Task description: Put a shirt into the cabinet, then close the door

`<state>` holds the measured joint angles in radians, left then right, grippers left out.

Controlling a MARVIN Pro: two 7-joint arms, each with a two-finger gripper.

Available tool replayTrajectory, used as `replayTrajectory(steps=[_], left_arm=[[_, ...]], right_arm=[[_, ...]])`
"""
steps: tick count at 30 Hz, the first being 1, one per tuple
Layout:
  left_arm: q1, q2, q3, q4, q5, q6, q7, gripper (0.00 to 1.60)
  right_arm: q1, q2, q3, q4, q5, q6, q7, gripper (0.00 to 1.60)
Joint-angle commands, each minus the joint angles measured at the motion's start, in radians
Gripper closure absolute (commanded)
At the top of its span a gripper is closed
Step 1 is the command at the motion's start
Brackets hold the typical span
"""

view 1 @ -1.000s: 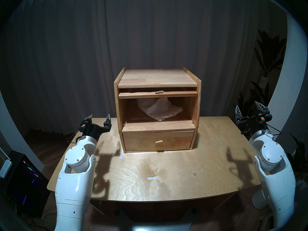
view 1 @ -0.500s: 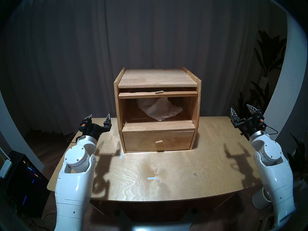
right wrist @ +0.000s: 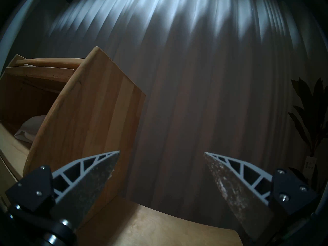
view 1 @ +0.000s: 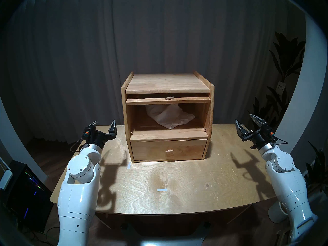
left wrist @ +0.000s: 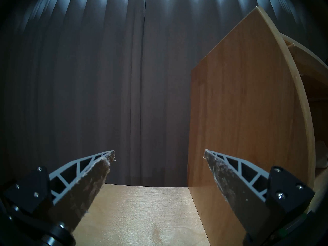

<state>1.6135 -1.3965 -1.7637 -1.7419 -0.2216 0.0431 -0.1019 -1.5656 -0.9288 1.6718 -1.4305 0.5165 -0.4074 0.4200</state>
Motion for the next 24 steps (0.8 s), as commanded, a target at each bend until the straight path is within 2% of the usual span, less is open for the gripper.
replayTrajectory(steps=[1,2,4,6,9,12,14,19,21,22,23,24], left_arm=[[-0.017,0.019,-0.04,-0.042,-0.028,0.003,-0.013,0.0],[-0.017,0.019,-0.04,-0.042,-0.028,0.003,-0.013,0.0],[-0.028,0.005,-0.075,-0.06,-0.122,0.035,-0.052,0.0],[-0.041,0.011,-0.096,-0.078,-0.193,0.029,-0.113,0.0],[-0.06,0.041,-0.115,-0.116,-0.222,0.031,-0.152,0.0],[-0.081,0.063,-0.132,-0.154,-0.284,0.042,-0.205,0.0],[-0.093,0.067,-0.14,-0.182,-0.325,0.051,-0.256,0.0],[-0.138,0.066,-0.148,-0.228,-0.449,0.095,-0.315,0.0],[-0.154,0.1,-0.15,-0.24,-0.463,0.101,-0.373,0.0],[-0.148,0.141,-0.136,-0.258,-0.424,0.064,-0.367,0.0],[-0.144,0.156,-0.134,-0.263,-0.419,0.052,-0.405,0.0],[-0.138,0.157,-0.126,-0.272,-0.397,0.039,-0.403,0.0]], right_arm=[[0.1,0.005,-0.005,0.046,0.045,-0.082,0.076,0.0],[0.1,0.005,-0.005,0.046,0.045,-0.082,0.076,0.0],[0.118,0.002,-0.011,0.069,0.054,-0.098,0.1,0.0],[0.116,0.003,-0.012,0.068,0.052,-0.094,0.1,0.0],[0.113,0.005,-0.013,0.069,0.051,-0.09,0.101,0.0],[0.115,0.003,-0.014,0.08,0.051,-0.088,0.105,0.0],[0.119,0.002,-0.017,0.087,0.051,-0.087,0.109,0.0],[0.132,-0.001,-0.02,0.102,0.053,-0.089,0.119,0.0],[0.14,-0.003,-0.022,0.11,0.054,-0.092,0.125,0.0],[0.142,-0.003,-0.023,0.112,0.055,-0.093,0.127,0.0],[0.144,-0.004,-0.023,0.115,0.055,-0.094,0.13,0.0],[0.144,-0.003,-0.023,0.116,0.055,-0.094,0.13,0.0]])
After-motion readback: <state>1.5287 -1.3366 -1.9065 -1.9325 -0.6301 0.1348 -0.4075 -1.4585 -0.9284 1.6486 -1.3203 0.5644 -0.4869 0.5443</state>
